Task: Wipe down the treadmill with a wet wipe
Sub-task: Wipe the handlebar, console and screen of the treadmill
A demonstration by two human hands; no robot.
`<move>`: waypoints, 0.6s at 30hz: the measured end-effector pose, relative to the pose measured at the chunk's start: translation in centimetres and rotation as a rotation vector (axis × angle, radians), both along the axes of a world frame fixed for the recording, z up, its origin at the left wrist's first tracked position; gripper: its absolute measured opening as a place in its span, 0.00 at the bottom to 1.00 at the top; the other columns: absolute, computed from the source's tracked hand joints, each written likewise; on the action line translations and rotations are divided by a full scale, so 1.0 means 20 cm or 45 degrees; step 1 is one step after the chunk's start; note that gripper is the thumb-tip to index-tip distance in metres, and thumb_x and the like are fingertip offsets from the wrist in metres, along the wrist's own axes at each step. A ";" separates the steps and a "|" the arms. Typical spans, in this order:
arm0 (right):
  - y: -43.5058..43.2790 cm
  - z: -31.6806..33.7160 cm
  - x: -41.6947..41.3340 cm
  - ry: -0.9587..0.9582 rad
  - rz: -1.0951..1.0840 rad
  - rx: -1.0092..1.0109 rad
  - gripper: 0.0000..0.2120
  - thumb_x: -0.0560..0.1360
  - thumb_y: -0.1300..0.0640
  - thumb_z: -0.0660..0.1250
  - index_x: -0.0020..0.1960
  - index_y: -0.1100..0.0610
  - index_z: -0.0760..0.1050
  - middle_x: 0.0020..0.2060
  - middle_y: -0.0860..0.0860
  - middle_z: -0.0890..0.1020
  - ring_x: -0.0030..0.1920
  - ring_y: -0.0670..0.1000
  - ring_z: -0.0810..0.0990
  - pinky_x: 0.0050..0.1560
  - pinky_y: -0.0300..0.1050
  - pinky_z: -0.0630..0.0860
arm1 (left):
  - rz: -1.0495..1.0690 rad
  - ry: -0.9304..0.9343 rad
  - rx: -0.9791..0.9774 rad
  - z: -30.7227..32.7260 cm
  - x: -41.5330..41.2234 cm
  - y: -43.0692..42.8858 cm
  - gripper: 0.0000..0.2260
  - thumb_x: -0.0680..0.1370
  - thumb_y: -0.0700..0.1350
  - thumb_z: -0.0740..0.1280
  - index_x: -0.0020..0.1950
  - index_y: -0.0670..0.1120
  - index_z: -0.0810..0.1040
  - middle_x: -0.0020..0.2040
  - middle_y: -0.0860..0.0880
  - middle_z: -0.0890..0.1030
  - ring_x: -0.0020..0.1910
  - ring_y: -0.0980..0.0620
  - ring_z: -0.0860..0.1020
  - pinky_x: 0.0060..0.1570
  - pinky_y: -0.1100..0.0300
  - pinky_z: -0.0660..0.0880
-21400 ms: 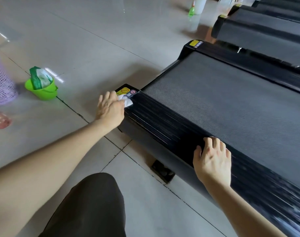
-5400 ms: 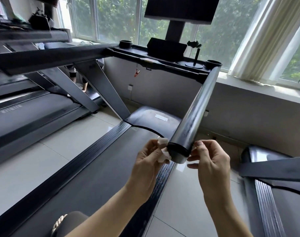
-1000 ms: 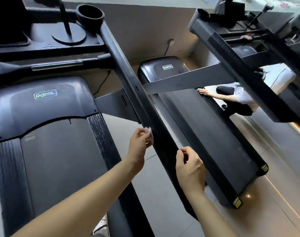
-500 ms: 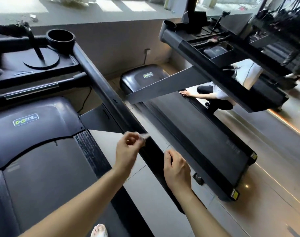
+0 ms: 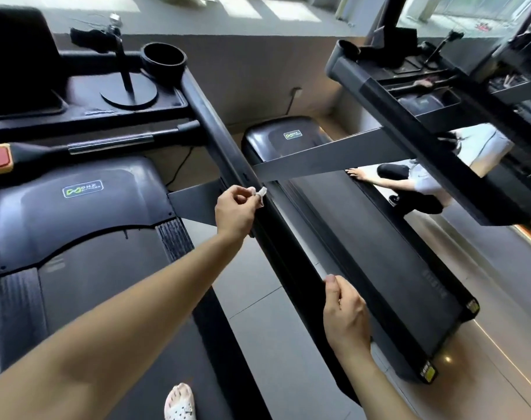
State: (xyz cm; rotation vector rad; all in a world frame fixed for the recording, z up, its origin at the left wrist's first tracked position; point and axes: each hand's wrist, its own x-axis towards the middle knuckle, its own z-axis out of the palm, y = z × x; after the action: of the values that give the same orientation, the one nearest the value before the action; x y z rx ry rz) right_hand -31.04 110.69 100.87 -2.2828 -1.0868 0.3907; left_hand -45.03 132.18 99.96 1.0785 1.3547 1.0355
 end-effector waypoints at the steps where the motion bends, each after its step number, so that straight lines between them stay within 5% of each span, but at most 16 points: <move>1: 0.00 0.00 0.00 -0.006 -0.003 -0.008 0.18 0.85 0.48 0.55 0.39 0.50 0.72 0.35 0.45 0.79 0.38 0.44 0.77 0.36 0.40 0.67 | -0.002 0.004 0.025 -0.01 0.01 -0.02 0.06 0.76 0.47 0.76 0.42 0.49 0.81 0.43 0.45 0.85 0.41 0.52 0.83 0.51 0.48 0.82; 8: 0.27 0.08 0.00 0.143 -0.113 -0.099 0.22 0.86 0.47 0.52 0.50 0.57 0.81 0.43 0.51 0.81 0.48 0.55 0.77 0.47 0.48 0.66 | -0.399 -0.002 0.098 -0.07 0.13 -0.72 0.07 0.74 0.41 0.74 0.41 0.53 0.81 0.44 0.53 0.81 0.41 0.55 0.80 0.42 0.60 0.77; 12: 0.52 0.04 -0.06 0.091 -0.082 -0.066 0.23 0.86 0.46 0.52 0.55 0.58 0.81 0.51 0.55 0.83 0.55 0.58 0.79 0.48 0.46 0.66 | -0.207 -0.036 0.022 -0.03 0.12 -0.31 0.06 0.74 0.44 0.77 0.41 0.49 0.81 0.45 0.54 0.85 0.43 0.57 0.84 0.48 0.59 0.81; 18: 0.53 -0.03 -0.13 -0.120 -0.079 0.021 0.19 0.85 0.45 0.53 0.40 0.53 0.70 0.40 0.49 0.78 0.44 0.54 0.75 0.43 0.48 0.66 | 0.139 -0.080 -0.027 0.00 -0.03 0.31 0.07 0.76 0.47 0.76 0.43 0.47 0.81 0.37 0.53 0.81 0.37 0.57 0.79 0.44 0.64 0.75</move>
State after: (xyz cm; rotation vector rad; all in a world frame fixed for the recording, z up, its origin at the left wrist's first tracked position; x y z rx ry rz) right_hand -33.64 121.26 100.23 -2.3343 -1.0575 0.2506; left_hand -45.56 138.39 100.06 0.9575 1.3831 1.1228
